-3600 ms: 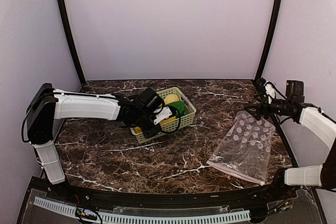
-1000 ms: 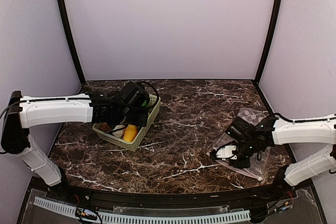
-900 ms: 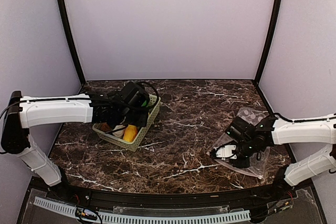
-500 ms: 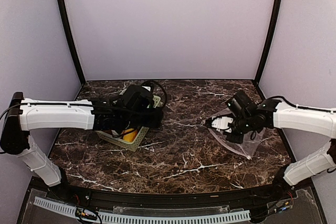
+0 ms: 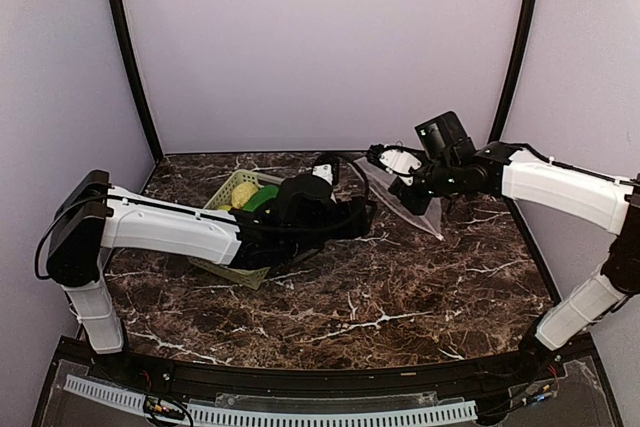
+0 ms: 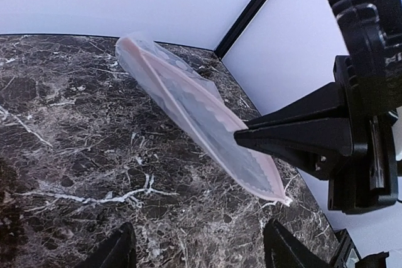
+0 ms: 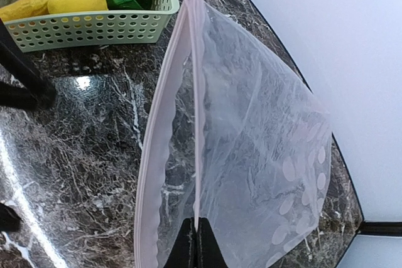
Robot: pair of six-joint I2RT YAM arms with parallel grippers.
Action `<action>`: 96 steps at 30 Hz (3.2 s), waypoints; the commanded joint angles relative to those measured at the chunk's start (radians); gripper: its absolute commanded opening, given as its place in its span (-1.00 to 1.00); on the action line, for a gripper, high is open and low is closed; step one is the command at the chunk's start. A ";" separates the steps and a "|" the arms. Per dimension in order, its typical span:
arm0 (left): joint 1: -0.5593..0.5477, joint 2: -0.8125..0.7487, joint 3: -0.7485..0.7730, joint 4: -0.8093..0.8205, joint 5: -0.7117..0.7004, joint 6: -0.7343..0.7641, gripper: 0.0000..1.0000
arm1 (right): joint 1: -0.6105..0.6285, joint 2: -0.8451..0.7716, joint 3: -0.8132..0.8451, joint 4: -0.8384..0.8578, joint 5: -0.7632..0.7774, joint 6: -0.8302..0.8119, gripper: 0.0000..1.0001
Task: Place the food in the zip-top bag and seal the zipper
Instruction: Pass from the right arm to the left, then pass from the left arm to the right, then pick up the fake fruit from the bin.
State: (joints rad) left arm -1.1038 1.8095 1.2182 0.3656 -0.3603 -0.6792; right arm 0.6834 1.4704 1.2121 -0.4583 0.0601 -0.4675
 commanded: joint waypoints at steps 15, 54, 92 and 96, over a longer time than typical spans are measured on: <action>0.015 0.183 0.211 -0.012 -0.065 -0.206 0.11 | 0.002 -0.014 0.059 0.002 -0.107 0.145 -1.00; 0.022 0.244 0.077 0.516 -0.097 -0.105 -0.99 | -0.029 0.056 0.097 0.002 0.064 0.220 -0.46; 0.241 -0.434 -0.089 -0.798 0.015 0.337 0.74 | -0.461 0.029 0.287 0.060 0.077 0.097 -1.00; 0.345 -0.451 -0.101 -0.929 0.162 0.400 0.71 | -0.409 0.000 0.199 0.026 -0.028 0.136 -1.00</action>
State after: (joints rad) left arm -0.8314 1.3819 1.1465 -0.2955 -0.3092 -0.3641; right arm 0.2230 1.5005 1.4754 -0.4164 0.1207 -0.3531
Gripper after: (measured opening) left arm 0.861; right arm 0.004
